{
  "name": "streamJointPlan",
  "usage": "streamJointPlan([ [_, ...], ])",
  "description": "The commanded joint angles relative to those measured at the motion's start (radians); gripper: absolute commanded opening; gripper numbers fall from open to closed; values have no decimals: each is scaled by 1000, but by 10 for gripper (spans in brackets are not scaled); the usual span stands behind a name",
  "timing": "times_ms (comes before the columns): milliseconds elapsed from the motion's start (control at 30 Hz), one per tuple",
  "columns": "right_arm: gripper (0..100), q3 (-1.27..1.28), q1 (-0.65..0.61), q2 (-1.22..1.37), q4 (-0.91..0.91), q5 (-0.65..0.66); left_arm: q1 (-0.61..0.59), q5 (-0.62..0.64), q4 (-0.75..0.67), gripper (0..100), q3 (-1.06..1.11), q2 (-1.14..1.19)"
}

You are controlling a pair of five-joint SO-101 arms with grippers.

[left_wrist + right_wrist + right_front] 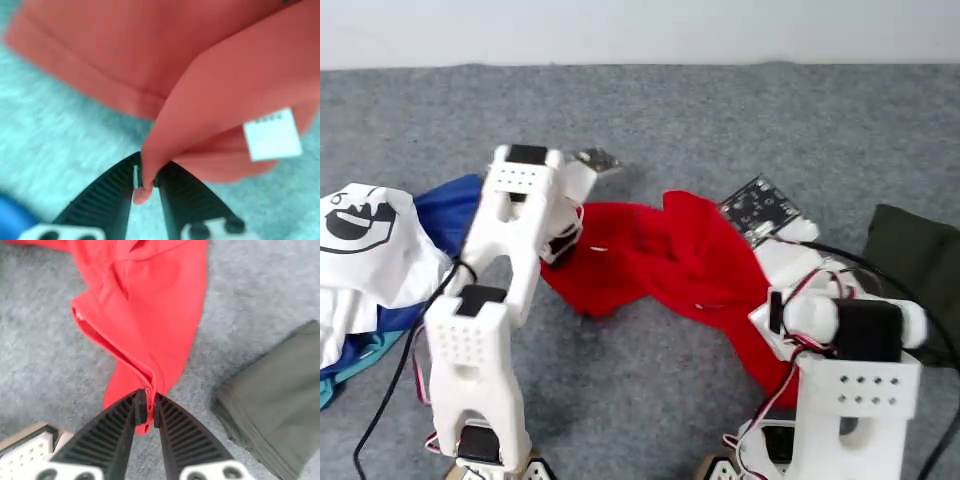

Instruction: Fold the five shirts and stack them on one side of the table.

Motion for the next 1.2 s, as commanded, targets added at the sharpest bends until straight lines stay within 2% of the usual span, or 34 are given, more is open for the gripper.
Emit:
streamJointPlan([
  [0, 9, -140, 62, -10, 39, 12, -40, -5, 40, 14, -27, -259],
  [233, 9, -374, 174, -10, -110, 72, -133, -3, 32, 14, -71, -660],
  [367, 9, -445, 209, -10, -232, 95, -157, -3, -3, 14, -163, -815],
  [633, 9, -502, 314, -10, -568, 104, -258, -5, -275, 14, -314, -967],
  [900, 9, -516, 320, -8, -943, 242, -255, -9, -315, 14, -358, -1046],
  [1033, 9, -511, 292, -8, -957, 288, -255, -9, -299, 14, -331, -1063],
  [1167, 10, -506, 274, -8, -820, 288, -255, -9, -269, 14, -294, -1062],
])
